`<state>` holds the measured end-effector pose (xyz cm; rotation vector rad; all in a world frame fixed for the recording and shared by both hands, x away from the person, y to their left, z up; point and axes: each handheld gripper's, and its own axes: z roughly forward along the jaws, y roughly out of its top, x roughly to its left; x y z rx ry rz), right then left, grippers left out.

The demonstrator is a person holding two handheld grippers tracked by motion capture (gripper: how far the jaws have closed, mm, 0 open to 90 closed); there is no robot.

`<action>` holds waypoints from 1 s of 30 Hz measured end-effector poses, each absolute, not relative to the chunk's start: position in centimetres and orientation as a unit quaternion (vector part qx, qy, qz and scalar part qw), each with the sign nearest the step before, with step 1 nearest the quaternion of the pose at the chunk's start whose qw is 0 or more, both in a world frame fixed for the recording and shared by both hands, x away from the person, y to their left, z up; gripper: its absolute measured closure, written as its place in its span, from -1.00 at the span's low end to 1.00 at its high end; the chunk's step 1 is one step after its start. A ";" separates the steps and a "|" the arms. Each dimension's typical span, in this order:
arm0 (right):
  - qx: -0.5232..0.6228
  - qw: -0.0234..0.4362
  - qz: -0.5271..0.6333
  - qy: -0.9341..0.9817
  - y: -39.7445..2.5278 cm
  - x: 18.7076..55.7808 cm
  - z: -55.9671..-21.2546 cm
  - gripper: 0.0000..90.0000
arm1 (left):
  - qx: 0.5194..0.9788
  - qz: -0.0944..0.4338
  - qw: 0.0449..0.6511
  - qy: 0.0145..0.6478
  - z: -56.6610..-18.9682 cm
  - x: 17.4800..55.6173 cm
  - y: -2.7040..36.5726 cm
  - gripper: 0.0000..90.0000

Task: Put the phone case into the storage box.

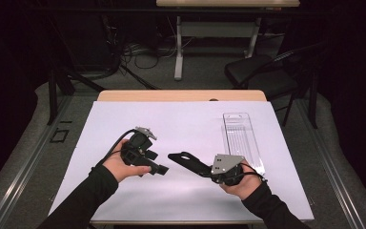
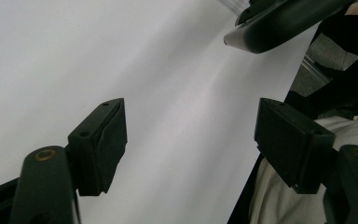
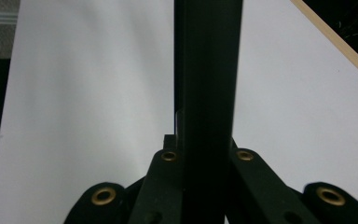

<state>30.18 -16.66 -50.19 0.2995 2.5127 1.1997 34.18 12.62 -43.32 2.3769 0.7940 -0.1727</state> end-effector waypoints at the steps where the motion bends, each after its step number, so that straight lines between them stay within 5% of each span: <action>1: 0.108 0.166 0.427 0.882 -16.6 30.2 -50.2 0.97 | 0.899 -0.064 0.313 0.299 -43.3 34.2 12.6 -0.41; 30: 0.138 0.133 0.477 0.858 -16.7 30.5 -50.5 0.97 | 0.886 -0.054 0.377 0.265 -43.1 34.0 10.8 -0.08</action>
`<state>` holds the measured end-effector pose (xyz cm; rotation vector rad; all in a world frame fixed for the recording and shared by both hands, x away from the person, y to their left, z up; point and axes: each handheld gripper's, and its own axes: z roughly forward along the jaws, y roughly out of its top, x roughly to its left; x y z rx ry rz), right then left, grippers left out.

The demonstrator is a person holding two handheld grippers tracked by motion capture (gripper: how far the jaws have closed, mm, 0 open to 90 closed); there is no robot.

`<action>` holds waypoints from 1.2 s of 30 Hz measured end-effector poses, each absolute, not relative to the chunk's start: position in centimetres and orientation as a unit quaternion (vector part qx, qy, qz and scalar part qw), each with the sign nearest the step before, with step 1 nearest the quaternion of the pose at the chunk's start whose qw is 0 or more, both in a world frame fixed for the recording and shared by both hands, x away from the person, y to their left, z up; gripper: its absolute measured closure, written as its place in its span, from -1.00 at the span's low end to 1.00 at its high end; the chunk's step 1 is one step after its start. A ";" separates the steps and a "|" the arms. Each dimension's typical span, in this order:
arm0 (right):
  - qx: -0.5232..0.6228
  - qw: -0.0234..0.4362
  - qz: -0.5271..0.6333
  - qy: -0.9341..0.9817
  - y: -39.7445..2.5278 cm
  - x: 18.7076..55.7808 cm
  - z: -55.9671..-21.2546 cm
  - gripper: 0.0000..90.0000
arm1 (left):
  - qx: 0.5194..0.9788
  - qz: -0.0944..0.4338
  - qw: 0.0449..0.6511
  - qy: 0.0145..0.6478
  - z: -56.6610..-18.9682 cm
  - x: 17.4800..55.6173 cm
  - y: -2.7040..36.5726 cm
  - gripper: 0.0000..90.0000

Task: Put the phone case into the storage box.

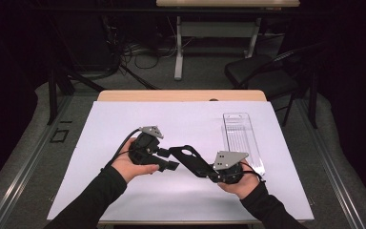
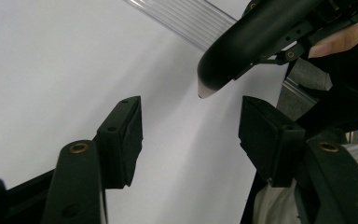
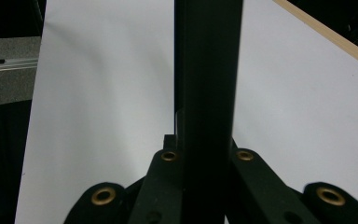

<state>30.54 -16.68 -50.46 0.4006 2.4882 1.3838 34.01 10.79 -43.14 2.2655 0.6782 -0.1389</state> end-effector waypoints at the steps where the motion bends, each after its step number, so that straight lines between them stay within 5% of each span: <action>1: 0.138 0.133 0.477 0.858 -16.7 30.5 -50.5 0.97 | 0.886 -0.055 0.378 0.264 -43.1 34.0 10.8 -0.07; 36: 0.139 0.122 0.494 0.850 -16.5 30.6 -50.5 0.97 | 0.870 -0.049 0.433 0.231 -43.7 34.0 10.6 0.33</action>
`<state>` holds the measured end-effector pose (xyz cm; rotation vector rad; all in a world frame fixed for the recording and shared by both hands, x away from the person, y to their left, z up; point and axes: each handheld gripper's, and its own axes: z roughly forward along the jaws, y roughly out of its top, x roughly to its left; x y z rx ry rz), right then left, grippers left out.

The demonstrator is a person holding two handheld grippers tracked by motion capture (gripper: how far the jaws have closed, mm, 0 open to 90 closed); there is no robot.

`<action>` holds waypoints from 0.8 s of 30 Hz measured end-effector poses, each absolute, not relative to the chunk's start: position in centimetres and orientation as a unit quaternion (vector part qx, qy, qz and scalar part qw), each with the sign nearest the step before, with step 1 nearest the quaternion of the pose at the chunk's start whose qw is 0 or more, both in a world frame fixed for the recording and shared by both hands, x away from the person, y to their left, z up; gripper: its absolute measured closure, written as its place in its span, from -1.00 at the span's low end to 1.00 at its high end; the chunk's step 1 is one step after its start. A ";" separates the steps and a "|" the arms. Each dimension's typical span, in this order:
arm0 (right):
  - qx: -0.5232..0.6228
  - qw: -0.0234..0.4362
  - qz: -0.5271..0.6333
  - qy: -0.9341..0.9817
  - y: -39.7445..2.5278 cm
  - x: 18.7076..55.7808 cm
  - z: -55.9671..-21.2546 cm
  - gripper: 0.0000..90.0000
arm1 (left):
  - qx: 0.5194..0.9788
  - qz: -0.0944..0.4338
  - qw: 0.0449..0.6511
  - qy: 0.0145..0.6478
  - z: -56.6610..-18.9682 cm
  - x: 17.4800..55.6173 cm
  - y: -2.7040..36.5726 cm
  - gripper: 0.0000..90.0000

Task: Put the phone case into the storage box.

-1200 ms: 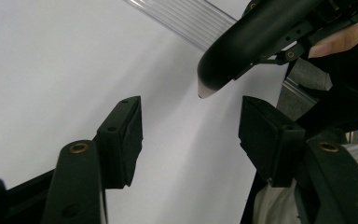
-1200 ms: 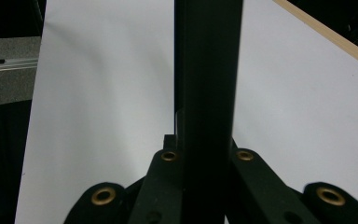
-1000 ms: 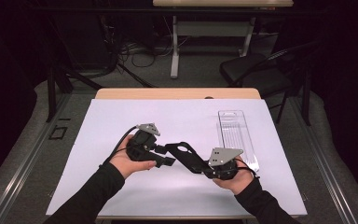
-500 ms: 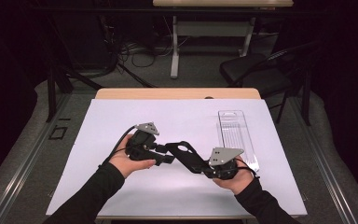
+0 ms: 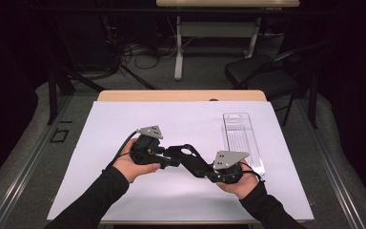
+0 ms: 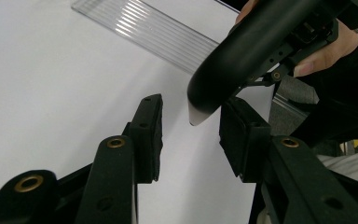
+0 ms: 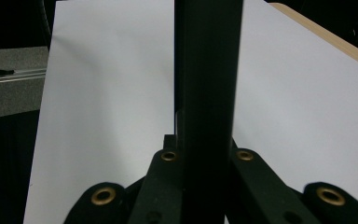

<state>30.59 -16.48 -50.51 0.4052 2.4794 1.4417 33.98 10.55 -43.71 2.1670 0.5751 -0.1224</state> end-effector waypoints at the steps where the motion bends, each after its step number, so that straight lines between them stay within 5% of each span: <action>1: 0.139 0.122 0.494 0.849 -16.5 30.6 -50.5 0.97 | 0.870 -0.046 0.434 0.230 -43.7 33.9 10.5 0.35; 24: 0.140 0.111 0.506 0.844 -16.4 30.6 -50.6 0.97 | 0.855 -0.039 0.472 0.209 -43.7 33.8 9.8 0.44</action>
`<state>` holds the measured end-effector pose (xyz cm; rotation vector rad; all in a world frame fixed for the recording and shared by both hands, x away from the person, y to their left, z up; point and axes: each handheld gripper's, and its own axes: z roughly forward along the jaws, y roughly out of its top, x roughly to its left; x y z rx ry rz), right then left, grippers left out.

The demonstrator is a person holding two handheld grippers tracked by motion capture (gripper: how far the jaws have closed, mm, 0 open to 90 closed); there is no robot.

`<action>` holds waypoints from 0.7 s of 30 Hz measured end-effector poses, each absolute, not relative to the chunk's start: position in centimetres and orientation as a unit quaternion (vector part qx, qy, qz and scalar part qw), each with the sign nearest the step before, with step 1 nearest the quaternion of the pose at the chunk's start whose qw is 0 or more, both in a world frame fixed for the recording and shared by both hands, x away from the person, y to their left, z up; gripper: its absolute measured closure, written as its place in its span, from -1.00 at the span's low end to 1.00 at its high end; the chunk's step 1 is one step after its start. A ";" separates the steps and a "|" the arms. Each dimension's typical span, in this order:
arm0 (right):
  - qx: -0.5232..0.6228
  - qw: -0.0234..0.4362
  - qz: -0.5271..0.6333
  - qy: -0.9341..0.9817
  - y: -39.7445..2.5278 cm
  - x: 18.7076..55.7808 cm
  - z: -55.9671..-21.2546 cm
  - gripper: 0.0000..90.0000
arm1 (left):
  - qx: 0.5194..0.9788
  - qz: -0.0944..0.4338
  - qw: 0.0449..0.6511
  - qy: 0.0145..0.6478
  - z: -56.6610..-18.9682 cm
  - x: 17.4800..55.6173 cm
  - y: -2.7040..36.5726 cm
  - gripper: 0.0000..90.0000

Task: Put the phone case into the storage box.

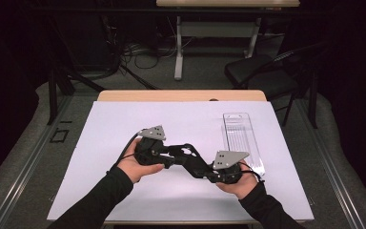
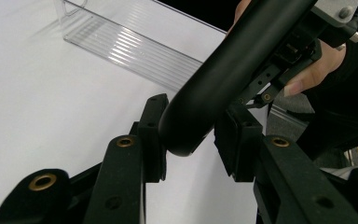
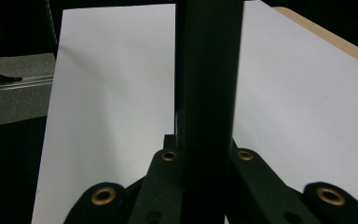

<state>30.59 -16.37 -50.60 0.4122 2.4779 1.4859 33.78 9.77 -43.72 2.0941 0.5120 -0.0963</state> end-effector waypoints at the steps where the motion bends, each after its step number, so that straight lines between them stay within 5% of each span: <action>1: 0.140 0.112 0.506 0.844 -16.4 30.6 -50.6 0.97 | 0.856 -0.039 0.472 0.209 -43.7 33.8 9.8 0.42; 21: 0.141 0.100 0.511 0.842 -16.4 30.6 -50.7 0.97 | 0.854 -0.029 0.485 0.185 -43.5 33.8 10.0 0.46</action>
